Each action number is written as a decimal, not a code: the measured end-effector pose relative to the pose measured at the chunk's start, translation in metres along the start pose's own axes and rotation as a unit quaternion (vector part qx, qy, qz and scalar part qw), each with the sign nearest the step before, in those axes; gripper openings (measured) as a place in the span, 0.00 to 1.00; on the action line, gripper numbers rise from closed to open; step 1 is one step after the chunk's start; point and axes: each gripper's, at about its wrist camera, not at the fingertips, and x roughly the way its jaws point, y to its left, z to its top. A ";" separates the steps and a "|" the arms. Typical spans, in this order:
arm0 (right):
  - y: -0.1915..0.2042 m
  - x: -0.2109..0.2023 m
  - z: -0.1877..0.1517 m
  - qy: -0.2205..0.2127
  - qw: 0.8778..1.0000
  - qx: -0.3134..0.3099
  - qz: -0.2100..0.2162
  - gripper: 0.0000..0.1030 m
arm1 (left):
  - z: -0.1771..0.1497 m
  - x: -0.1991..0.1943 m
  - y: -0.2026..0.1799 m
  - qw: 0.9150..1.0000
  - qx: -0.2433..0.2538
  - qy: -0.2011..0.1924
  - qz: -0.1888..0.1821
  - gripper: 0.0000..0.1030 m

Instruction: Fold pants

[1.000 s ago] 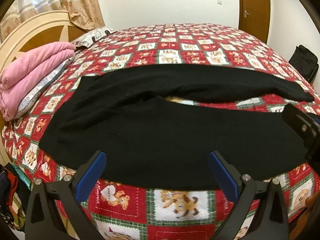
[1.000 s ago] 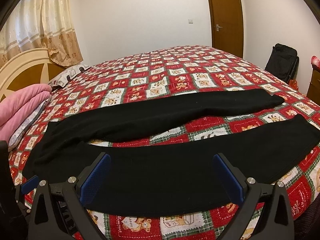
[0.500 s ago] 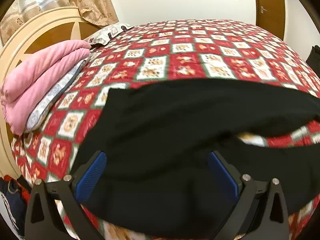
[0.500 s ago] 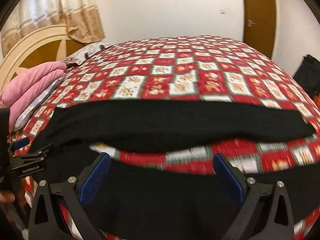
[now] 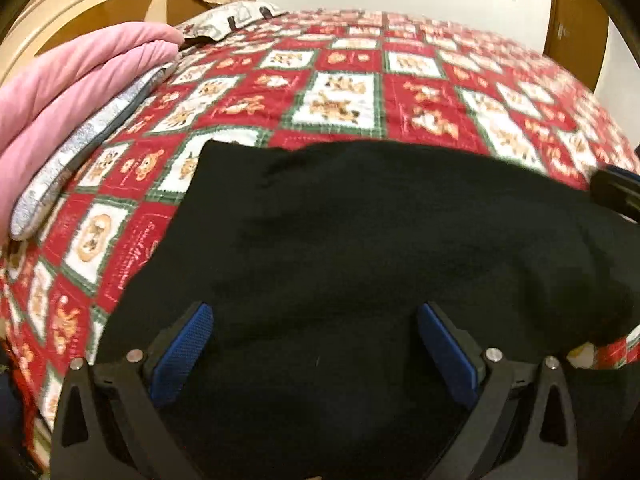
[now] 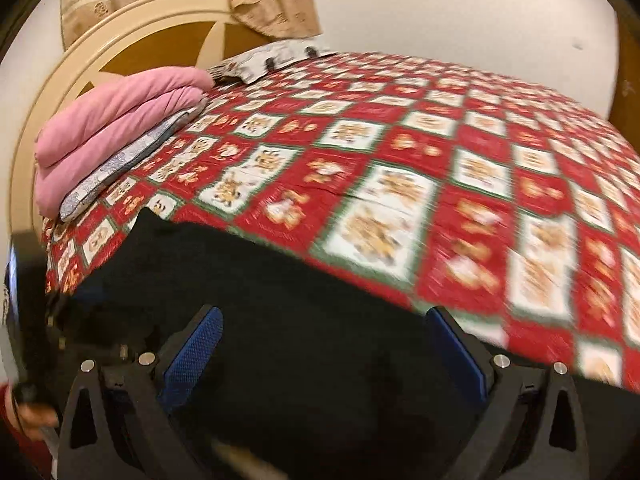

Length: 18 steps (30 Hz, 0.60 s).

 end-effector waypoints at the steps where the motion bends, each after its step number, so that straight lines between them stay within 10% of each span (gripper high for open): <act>1: 0.002 0.010 0.005 0.007 1.000 -0.006 0.007 0.94 | 0.000 0.001 0.001 1.000 -0.002 -0.001 -0.006 1.00; 6: 0.023 0.067 0.030 0.053 0.997 -0.046 0.029 0.68 | -0.009 0.002 0.007 0.999 -0.019 -0.034 -0.029 1.00; 15: 0.050 0.101 0.044 0.070 0.991 -0.087 0.079 0.67 | -0.011 -0.001 0.012 0.997 -0.018 -0.061 -0.043 1.00; 18: 0.061 0.097 0.037 0.073 0.987 -0.131 0.063 0.25 | -0.011 -0.005 0.014 0.997 -0.011 -0.056 -0.047 1.00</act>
